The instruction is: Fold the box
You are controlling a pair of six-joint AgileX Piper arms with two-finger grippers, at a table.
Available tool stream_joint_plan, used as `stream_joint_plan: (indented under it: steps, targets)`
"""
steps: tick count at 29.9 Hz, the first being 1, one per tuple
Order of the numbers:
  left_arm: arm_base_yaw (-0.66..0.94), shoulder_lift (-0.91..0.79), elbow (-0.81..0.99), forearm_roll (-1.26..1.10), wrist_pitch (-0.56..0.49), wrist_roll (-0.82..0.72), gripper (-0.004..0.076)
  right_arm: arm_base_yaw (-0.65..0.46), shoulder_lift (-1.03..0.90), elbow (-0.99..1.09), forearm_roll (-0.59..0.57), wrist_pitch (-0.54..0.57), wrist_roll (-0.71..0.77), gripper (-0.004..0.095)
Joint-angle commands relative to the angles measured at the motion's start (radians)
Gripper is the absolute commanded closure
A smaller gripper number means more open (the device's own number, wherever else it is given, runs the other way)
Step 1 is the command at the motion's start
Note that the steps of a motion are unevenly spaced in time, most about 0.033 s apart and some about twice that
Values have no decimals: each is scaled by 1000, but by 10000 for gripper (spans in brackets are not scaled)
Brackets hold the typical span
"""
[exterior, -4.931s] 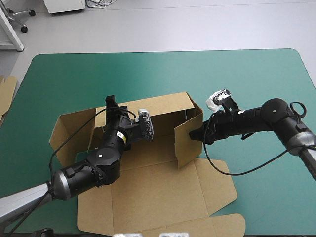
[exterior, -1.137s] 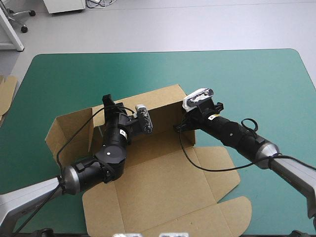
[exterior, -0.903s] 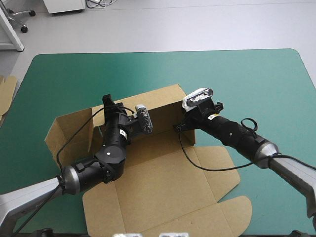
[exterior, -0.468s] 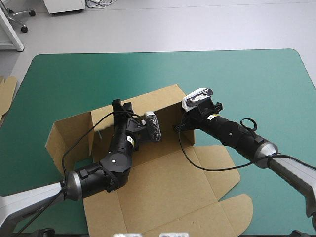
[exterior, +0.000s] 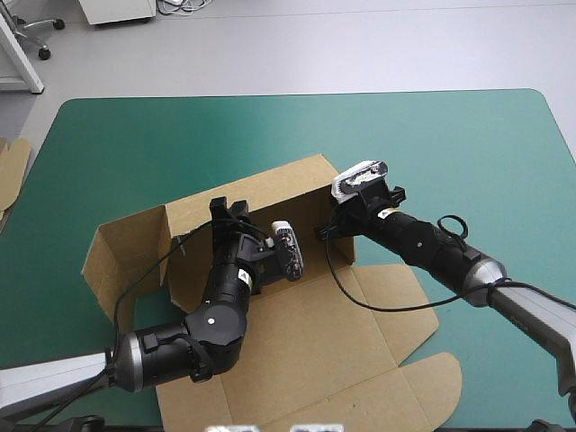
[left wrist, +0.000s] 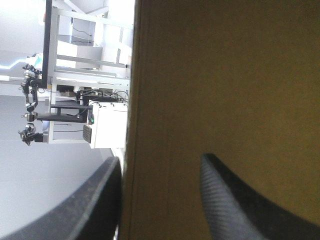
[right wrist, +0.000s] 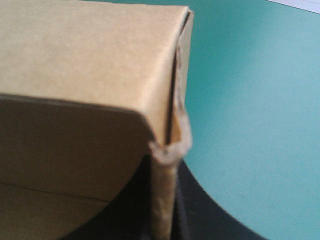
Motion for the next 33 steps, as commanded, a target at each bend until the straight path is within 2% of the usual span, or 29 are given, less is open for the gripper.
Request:
stream_joint_plan:
  steps: [1,3,7,11,14,17,23,27,33]
  targets:
    - [-42,-54,-63,-16,63,12,437,6,-6,-18,-12,34,-2,926]
    - [-51,-69,-105,-72,58,23,510,6,4,-18,-12,36,-2,926]
    - [-49,-103,-211,-119,21,24,739,6,11,-18,-12,39,0,926]
    - [-17,-121,-302,-124,13,24,735,6,11,-18,-12,35,0,926]
    - [75,-121,-353,-193,0,58,734,6,11,-18,-12,39,0,926]
    - [203,-121,-390,-312,-58,119,734,6,11,-18,-12,43,0,926]
    - [502,-121,-452,-537,-199,215,734,6,11,-18,-12,65,0,926]
    - [720,-121,-492,-721,-258,285,734,6,11,-18,-12,68,0,926]
    - [1098,-115,-505,-1237,-323,582,734,4,11,-18,-12,68,0,926]
